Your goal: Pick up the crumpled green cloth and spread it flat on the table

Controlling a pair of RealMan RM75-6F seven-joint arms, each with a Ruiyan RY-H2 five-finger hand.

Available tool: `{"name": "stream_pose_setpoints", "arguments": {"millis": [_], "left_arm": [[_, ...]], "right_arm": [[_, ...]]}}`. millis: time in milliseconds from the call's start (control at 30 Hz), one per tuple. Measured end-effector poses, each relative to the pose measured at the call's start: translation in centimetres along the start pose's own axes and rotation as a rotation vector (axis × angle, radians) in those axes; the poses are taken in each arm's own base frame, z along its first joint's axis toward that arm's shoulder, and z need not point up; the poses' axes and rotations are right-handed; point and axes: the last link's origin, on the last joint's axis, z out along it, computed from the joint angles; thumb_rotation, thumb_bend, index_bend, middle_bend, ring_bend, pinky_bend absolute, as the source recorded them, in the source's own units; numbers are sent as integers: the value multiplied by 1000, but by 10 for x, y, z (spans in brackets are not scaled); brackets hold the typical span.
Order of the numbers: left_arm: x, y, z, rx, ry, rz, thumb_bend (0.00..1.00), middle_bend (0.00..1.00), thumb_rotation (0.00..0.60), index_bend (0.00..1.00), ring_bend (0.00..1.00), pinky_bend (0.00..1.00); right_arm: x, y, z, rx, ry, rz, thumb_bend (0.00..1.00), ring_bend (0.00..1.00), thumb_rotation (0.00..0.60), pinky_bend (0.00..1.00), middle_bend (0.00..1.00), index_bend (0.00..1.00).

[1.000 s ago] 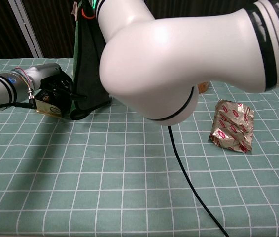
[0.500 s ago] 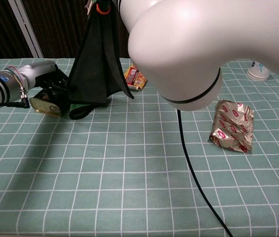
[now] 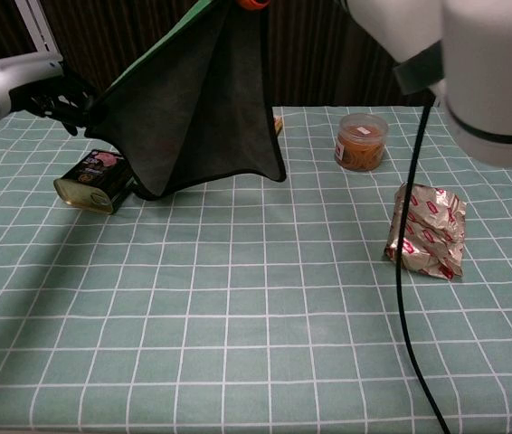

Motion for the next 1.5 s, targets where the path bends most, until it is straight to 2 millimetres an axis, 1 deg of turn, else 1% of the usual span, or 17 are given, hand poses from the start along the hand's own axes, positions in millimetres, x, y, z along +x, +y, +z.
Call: {"name": "stream_pose_setpoints", "arguments": {"millis": [133,233,367,533,700,767,867,1000,1100,1233,1300,1500], "left_arm": [[14,7,-6,-49,50,11,465,426,497,707,275,388],[22,11,-6,-67,93,17,465,426,515,708,275,387],[27,10,4,-62,144,46,462,426,551,709,275,387],[33,10,22,-48,209,51,459,426,549,708,275,387],[46,15,40,-47,312,48,459,426,550,705,275,387],[54,17,44,-52,360,42,458,426,549,702,275,387],[57,19,44,-69,386,33,454,426,539,700,275,387],[47,14,36,-86,346,51,451,426,530,700,275,387],[34,11,26,-109,293,88,451,426,527,700,275,387],[17,6,11,-142,214,150,449,426,526,700,275,386],[10,5,2,-155,171,168,448,426,526,700,275,386],[0,2,-19,-186,60,210,447,420,528,700,275,385]], "right_arm": [[9,21,-5,-13,-25,45,517,0,600,0,178,731],[11,30,-5,-21,-35,58,518,0,600,0,178,731],[9,37,1,-26,-40,58,516,0,600,0,178,731],[8,48,15,-36,-24,61,517,0,600,0,176,731],[10,53,27,-27,5,128,518,0,600,0,175,731],[12,52,31,-13,21,164,519,0,600,0,176,731],[12,54,34,12,41,198,518,0,600,0,176,731],[0,60,32,42,13,189,521,0,600,0,176,729],[-14,64,26,65,-40,152,518,0,600,0,177,723],[-35,72,12,96,-122,111,519,0,600,0,176,722],[-40,75,6,104,-150,117,518,0,600,0,176,722],[-50,80,-18,139,-228,129,517,0,600,0,177,720]]}}
